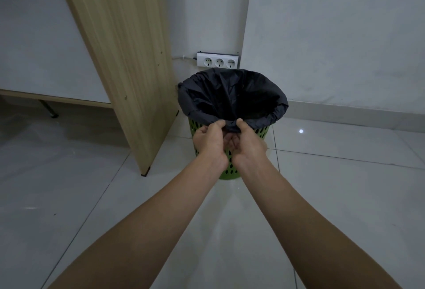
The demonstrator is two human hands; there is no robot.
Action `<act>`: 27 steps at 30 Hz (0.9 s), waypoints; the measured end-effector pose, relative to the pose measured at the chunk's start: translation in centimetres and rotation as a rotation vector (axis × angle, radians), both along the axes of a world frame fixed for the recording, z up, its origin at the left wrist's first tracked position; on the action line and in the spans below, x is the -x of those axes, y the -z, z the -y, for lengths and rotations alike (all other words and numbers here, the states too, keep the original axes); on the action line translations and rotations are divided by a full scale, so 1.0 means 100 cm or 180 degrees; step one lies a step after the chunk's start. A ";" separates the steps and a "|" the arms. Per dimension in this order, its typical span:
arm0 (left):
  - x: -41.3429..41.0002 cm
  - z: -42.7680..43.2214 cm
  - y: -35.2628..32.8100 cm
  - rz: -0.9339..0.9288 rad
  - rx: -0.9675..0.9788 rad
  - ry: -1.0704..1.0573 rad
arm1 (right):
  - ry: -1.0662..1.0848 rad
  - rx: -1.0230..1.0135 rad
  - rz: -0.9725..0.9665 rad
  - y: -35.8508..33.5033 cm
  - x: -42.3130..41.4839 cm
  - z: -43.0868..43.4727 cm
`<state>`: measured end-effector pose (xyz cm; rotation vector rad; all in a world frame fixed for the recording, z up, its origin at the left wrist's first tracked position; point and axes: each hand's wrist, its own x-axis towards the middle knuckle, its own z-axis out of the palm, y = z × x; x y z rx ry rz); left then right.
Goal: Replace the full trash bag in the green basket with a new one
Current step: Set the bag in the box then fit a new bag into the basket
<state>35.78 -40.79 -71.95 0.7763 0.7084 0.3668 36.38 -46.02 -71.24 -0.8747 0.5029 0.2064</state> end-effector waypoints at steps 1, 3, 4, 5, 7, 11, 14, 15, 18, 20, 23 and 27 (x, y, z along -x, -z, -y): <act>0.000 -0.002 -0.002 -0.0110 -0.0062 -0.0088 | -0.0072 -0.0046 -0.0002 -0.001 -0.001 0.001; -0.003 -0.017 -0.004 -0.0274 -0.0150 -0.0339 | -0.0100 -0.0095 -0.0032 -0.003 -0.003 0.003; -0.006 -0.027 -0.004 -0.0268 -0.0149 -0.0419 | -0.0054 -0.0112 -0.0031 -0.004 -0.004 0.005; -0.008 -0.036 -0.005 -0.0247 -0.0159 -0.0423 | -0.0013 -0.0157 -0.0013 -0.004 -0.004 0.006; -0.010 -0.051 -0.008 -0.0143 -0.0148 -0.0346 | 0.0022 -0.0313 0.0066 -0.004 -0.001 0.006; -0.010 -0.058 -0.016 0.0076 0.0017 -0.0352 | 0.0124 -0.0445 0.0183 -0.003 0.001 0.003; -0.010 -0.060 -0.020 0.0135 0.0144 -0.0374 | 0.0146 -0.0282 0.0263 0.001 0.001 0.000; -0.010 -0.061 -0.018 0.0149 0.0161 -0.0375 | 0.0111 -0.0137 0.0271 0.003 0.000 0.000; -0.011 -0.064 -0.014 0.0237 0.0166 -0.0404 | 0.0050 0.0548 0.0066 0.006 -0.006 0.003; -0.007 -0.058 -0.008 0.0207 0.0070 -0.0423 | -0.0033 0.0647 -0.0031 0.006 -0.009 0.008; 0.007 -0.032 0.003 0.0031 -0.0265 -0.0181 | -0.0362 0.0564 0.0040 0.007 -0.007 0.011; 0.004 -0.015 0.006 0.0060 -0.0455 0.0016 | -0.0351 0.0613 0.0069 0.011 -0.001 0.007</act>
